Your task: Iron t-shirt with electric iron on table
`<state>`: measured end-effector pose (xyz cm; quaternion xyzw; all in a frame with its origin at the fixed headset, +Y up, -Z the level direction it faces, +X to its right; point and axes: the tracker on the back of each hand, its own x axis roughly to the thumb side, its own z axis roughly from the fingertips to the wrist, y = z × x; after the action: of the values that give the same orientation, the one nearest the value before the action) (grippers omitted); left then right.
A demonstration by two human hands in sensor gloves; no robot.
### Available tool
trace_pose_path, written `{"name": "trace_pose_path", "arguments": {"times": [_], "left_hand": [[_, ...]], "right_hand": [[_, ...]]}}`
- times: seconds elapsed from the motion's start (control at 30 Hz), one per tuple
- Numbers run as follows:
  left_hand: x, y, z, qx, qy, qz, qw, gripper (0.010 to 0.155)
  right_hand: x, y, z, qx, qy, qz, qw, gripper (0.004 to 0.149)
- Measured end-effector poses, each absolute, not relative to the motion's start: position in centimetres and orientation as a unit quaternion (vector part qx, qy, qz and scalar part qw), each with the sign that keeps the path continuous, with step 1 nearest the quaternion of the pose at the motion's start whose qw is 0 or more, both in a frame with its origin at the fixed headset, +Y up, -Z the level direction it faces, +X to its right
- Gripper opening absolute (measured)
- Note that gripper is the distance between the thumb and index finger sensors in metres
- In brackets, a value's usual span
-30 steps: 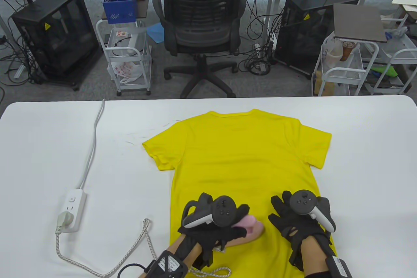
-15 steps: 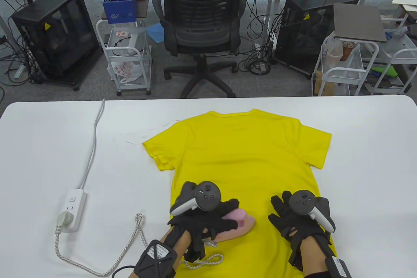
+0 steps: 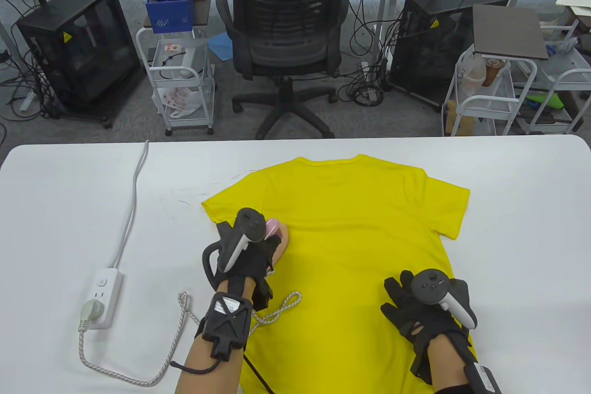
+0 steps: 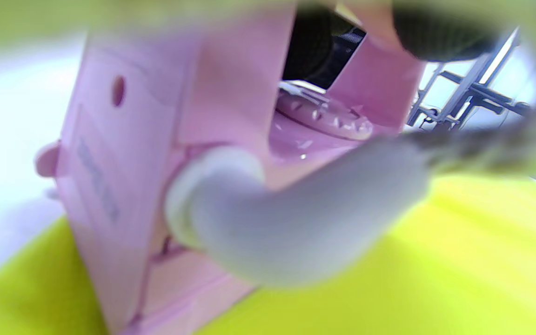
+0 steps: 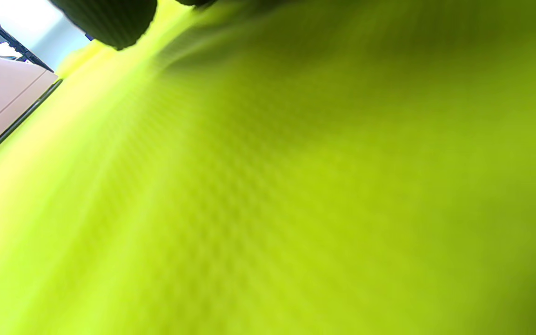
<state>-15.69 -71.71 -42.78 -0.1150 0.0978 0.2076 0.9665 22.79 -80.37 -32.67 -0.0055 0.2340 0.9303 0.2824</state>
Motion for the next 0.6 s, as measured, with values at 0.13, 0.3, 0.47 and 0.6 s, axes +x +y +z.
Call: {"name": "trace_pose_path", "arguments": {"times": [0.13, 0.3, 0.47, 0.6], "left_hand": [[-12.4, -71.9, -43.5, -0.186, -0.043, 0.235, 0.953, 0.074], [-5.9, -71.9, -43.3, -0.224, -0.192, 0.194, 0.936, 0.073], [-6.1, -71.6, -44.9, -0.171, -0.115, 0.181, 0.962, 0.072], [-11.4, -71.7, -46.6, -0.114, 0.040, 0.191, 0.974, 0.073]], "right_hand": [[22.8, -80.4, -32.7, -0.006, 0.235, 0.931, 0.279, 0.066], [22.7, -80.4, -32.6, -0.006, 0.233, 0.932, 0.276, 0.066], [22.7, -80.4, -32.6, -0.007, 0.233, 0.933, 0.276, 0.066], [22.7, -80.4, -32.6, -0.007, 0.233, 0.932, 0.276, 0.066]]}}
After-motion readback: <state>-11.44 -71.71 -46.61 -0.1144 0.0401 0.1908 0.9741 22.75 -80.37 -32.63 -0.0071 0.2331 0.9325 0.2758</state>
